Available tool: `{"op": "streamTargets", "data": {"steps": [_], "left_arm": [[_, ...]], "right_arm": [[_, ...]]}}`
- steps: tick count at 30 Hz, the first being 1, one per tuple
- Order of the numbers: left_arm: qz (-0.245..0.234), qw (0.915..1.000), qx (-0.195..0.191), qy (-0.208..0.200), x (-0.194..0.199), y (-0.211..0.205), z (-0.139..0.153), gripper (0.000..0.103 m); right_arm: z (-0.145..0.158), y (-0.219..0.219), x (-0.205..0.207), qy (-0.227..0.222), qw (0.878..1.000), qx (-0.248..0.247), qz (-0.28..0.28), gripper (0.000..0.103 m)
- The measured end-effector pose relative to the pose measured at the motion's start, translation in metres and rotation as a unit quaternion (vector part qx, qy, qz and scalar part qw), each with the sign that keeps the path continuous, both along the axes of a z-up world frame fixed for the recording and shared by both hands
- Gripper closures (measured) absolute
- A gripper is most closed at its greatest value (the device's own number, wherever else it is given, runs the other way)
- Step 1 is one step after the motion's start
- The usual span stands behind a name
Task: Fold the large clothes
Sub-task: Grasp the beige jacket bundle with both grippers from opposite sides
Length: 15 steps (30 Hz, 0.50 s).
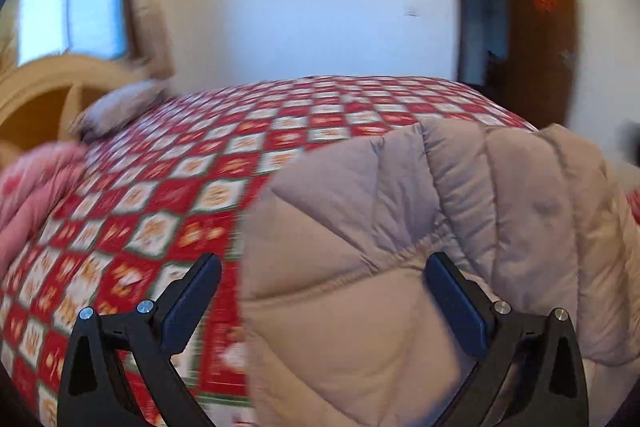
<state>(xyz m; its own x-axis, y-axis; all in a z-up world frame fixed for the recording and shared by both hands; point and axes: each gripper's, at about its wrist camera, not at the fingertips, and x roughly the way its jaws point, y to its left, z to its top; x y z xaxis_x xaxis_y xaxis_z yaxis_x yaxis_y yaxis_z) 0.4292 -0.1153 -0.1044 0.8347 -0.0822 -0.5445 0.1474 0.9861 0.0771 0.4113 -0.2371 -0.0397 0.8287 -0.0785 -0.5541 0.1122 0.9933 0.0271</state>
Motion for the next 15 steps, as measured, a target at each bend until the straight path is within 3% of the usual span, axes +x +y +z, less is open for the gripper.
{"op": "streamTargets", "data": {"steps": [2, 4, 8, 15], "left_arm": [[-0.014, 0.9998, 0.017, -0.004, -0.007, -0.012, -0.001, 0.001], [-0.015, 0.9998, 0.010, 0.003, -0.004, -0.016, -0.005, 0.001], [-0.034, 0.9980, -0.034, 0.042, 0.012, -0.018, -0.017, 0.001], [-0.027, 0.9991, -0.007, 0.032, 0.011, -0.036, -0.036, 0.001]], "right_arm": [[-0.013, -0.001, 0.011, 0.007, 1.000, 0.000, -0.012, 0.049], [-0.043, -0.015, 0.020, 0.032, 0.999, 0.009, -0.038, 0.055], [-0.084, -0.044, 0.020, 0.067, 0.995, 0.033, -0.060, 0.055], [-0.111, -0.056, 0.017, 0.073, 0.995, 0.037, -0.061, 0.055]]}}
